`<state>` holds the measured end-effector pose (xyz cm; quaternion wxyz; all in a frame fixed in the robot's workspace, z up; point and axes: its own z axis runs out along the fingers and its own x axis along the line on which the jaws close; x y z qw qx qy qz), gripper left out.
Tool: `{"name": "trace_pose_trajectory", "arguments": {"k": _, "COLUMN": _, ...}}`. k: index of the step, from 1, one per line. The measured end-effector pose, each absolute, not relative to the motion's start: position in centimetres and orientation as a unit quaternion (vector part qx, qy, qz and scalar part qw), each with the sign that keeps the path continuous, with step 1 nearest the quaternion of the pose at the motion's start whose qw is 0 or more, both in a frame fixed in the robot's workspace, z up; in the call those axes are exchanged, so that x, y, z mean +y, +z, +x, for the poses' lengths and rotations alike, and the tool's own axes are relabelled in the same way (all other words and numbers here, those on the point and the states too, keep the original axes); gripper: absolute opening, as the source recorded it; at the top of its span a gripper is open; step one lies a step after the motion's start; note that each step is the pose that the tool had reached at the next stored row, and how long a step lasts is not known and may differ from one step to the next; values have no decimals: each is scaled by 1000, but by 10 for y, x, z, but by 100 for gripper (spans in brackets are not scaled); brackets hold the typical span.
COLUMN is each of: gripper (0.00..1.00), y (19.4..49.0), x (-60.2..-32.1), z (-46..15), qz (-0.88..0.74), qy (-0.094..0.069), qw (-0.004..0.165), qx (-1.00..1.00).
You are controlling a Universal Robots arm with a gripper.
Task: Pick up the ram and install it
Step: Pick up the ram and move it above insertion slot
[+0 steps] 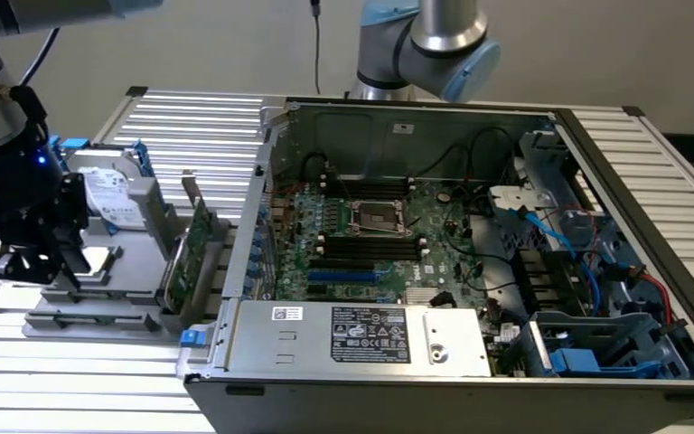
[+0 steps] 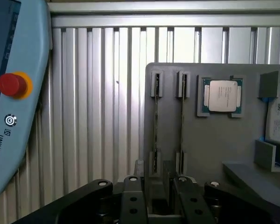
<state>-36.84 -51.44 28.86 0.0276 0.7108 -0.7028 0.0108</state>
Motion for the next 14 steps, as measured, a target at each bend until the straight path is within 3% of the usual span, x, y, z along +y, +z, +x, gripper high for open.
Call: {"name": "trace_pose_trajectory", "arguments": {"k": 14, "gripper": 31, "y": 263, "x": -521, "z": -376, "qz": 731, "qy": 6, "qw": 29, "qx": -682}}
